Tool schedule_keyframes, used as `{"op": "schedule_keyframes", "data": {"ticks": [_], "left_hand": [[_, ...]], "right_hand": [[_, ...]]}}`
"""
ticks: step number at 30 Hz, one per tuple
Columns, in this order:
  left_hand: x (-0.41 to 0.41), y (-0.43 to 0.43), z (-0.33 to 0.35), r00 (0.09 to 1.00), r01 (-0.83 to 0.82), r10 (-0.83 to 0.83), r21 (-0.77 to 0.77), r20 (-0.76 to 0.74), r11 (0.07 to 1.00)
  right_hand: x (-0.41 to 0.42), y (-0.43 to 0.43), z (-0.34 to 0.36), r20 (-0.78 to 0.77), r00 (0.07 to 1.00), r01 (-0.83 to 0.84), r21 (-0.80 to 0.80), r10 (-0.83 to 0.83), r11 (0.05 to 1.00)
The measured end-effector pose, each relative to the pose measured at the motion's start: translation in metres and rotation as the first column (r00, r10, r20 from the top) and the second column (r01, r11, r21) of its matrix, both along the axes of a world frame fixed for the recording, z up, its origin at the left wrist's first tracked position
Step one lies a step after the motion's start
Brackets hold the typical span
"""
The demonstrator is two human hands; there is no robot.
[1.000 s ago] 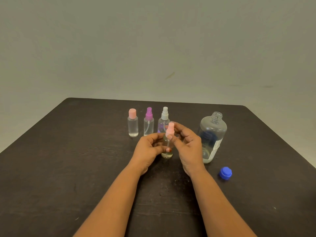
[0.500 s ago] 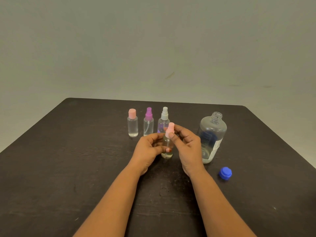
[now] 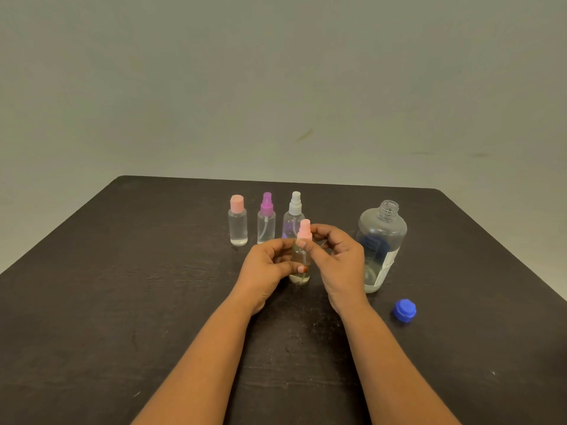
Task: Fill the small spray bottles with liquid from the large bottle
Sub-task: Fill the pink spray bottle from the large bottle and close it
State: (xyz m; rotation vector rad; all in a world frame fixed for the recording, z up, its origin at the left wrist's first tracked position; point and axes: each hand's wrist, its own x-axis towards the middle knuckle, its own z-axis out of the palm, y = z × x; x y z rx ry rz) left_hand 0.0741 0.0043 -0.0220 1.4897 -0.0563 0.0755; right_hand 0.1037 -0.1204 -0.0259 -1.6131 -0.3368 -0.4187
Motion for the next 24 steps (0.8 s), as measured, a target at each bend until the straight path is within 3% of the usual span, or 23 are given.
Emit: {"op": "schedule_keyframes", "data": {"ticks": [4,10,17,24], "left_hand": [[-0.0013,-0.0007,0.0014,1.0,0.008,-0.008,-0.016,0.006,1.0],[-0.0006,-0.0004,0.0008,1.0,0.002,-0.002,0.002,0.01,1.0],[-0.0012,-0.0003,0.0012,1.0,0.0,0.0,0.001,0.002,1.0],[0.0002,0.0005,0.0,1.0,0.005,-0.005,0.016,0.009,1.0]], "right_hand": [[-0.005,-0.0003,0.0029,-0.003,0.995,-0.1,0.031,0.1,0.995],[-0.0025,0.0001,0.0055,0.017,0.999,0.042,-0.046,-0.041,0.998],[-0.0058,0.0004,0.0037,-0.009,0.997,-0.072,0.041,0.072,0.997],[-0.0043,0.0031,0.0021,0.001,1.0,-0.022,-0.059,0.022,0.998]]}}
